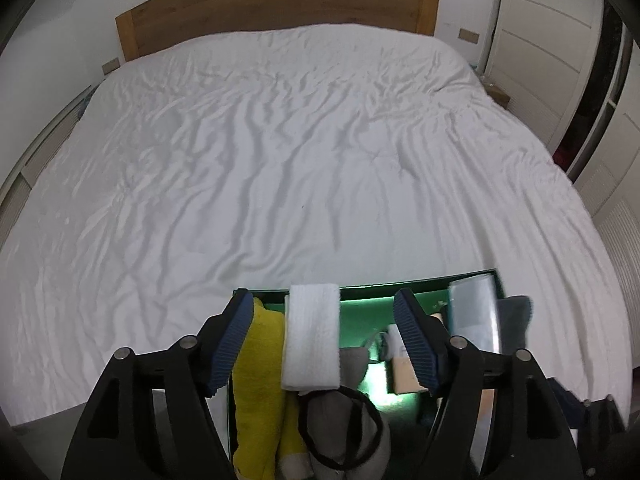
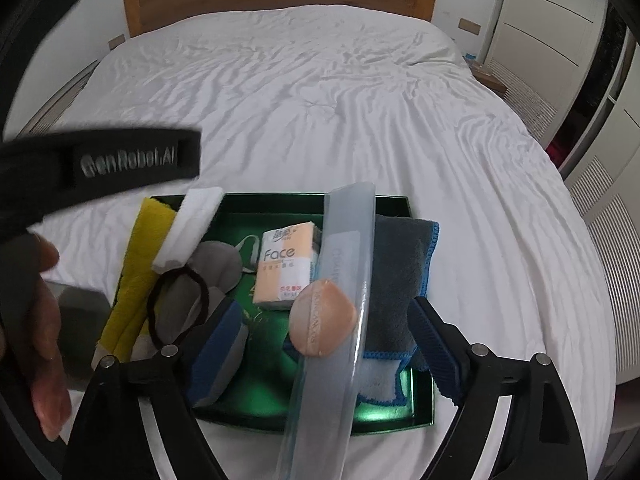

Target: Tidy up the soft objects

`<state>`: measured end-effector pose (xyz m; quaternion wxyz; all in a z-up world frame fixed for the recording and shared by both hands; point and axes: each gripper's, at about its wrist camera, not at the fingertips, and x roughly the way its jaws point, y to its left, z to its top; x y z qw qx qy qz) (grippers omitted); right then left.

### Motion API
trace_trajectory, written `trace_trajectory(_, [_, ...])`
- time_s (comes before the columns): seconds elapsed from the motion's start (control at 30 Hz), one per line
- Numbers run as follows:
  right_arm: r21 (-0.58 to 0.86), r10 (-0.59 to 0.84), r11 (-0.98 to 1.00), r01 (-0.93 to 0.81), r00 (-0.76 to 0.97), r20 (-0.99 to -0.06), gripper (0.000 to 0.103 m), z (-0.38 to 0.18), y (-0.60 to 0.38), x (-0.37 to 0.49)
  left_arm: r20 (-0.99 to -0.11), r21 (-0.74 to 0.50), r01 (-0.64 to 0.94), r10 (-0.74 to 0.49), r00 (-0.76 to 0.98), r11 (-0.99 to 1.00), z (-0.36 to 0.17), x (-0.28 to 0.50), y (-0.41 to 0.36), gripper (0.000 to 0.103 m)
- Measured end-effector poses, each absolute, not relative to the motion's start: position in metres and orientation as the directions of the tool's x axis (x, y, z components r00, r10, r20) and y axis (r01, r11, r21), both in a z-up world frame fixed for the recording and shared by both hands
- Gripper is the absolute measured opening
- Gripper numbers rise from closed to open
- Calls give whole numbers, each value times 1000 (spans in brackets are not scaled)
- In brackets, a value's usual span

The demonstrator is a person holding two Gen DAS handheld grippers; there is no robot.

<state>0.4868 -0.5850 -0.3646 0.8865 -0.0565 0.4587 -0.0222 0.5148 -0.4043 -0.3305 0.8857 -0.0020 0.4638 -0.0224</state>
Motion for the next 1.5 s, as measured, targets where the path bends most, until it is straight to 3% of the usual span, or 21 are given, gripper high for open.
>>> trace_trajectory(0.1, [-118, -86, 993, -17, 580, -810, 88, -357, -584, 480, -806, -35, 52, -59, 589, 998, -313, 506, -405, 68])
trace_trajectory(0.2, [-113, -86, 994, -8, 594, -800, 96, -345, -584, 466, -781, -56, 89, -99, 617, 994, -290, 487, -405, 74])
trace_trajectory(0.47, [-101, -101, 994, 35, 616, -781, 97, -305, -584, 396, -720, -78, 225, -211, 661, 971, -218, 411, -396, 76])
trace_trajectory(0.53, [-100, -100, 994, 35, 623, -776, 97, -293, -578, 377, -707, -98, 256, -248, 662, 962, -200, 389, -387, 85])
trace_trajectory(0.83, [-52, -62, 998, 35, 667, -743, 98, -220, -535, 263, -678, -175, 321, -351, 646, 931, -140, 307, -321, 101])
trace_trajectory(1.17, [-35, -51, 999, 37, 725, -687, 98, -141, -474, 174, -655, -152, 348, -359, 665, 925, -91, 255, -253, 101])
trace_trajectory(1.5, [-59, -6, 997, -50, 714, -700, 98, -89, -396, 98, -662, -104, 323, -308, 683, 941, -66, 223, -187, 101])
